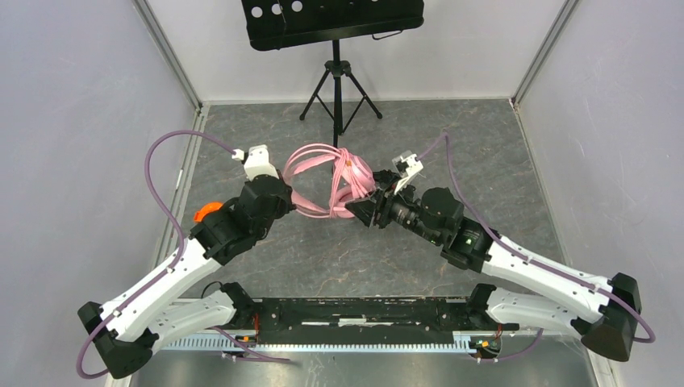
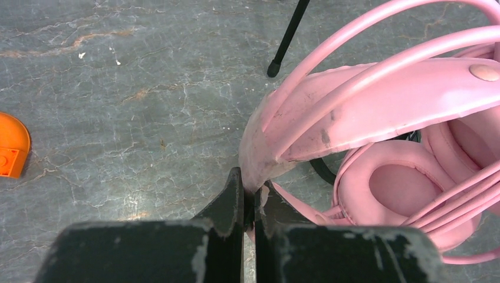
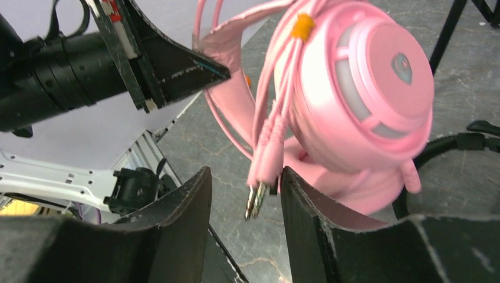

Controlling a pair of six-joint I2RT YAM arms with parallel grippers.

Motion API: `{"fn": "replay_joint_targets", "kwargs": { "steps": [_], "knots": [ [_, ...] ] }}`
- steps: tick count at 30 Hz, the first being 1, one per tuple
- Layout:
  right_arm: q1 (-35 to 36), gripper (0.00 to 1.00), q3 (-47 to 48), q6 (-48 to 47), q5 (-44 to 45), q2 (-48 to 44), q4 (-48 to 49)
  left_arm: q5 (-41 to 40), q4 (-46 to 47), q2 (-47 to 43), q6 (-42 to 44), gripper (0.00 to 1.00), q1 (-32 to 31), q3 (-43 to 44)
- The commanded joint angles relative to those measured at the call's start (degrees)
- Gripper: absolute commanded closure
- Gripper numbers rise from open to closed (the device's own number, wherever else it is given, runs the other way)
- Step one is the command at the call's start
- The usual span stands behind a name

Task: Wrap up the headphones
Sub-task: Wrap the headphones cable around the headphones.

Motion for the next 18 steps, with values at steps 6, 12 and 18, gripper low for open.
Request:
{"fn": "replay_joint_targets", "kwargs": {
  "steps": [6,12,18],
  "knots": [
    [0.3,0.44,-0.3,-5.1,1.4,-9.4,-11.4,-3.0,11.1,-3.4,-1.5,0.98,0.2,0.6],
    [0.3,0.47,8.2,-9.1,3.3,-10.5,-17.3,-2.9,11.8,-4.3,-0.1,0.98,0.2,0.1],
    [0.3,0.52,18.6,-13.3,5.0,-5.5,-19.7,-2.2,11.6,-4.6,0.3,0.98,0.2,0.1]
  ]
}}
